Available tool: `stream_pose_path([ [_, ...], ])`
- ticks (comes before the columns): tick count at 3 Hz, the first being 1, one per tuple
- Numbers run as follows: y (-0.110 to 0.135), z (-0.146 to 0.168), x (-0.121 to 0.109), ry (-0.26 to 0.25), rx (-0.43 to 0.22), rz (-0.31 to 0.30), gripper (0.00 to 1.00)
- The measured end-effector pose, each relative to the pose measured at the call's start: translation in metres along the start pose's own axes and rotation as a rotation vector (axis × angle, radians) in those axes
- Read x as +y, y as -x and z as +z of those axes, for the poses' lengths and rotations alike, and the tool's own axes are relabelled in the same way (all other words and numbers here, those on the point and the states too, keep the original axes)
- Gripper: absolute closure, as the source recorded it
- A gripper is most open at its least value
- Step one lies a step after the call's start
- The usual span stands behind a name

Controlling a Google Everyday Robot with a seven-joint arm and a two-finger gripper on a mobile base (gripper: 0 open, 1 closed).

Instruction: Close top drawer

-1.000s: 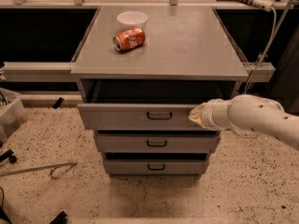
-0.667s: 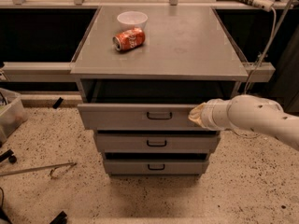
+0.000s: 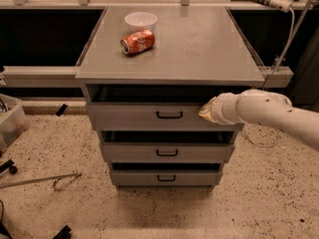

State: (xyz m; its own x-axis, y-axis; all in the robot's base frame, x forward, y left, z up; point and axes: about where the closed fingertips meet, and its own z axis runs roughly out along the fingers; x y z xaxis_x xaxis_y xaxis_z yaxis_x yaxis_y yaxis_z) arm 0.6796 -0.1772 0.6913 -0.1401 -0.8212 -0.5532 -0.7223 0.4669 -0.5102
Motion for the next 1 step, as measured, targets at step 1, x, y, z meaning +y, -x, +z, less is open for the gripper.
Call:
stream_pose_path([
  [1, 0.0, 0.0, 0.0, 0.0, 0.0, 0.0, 1.0],
])
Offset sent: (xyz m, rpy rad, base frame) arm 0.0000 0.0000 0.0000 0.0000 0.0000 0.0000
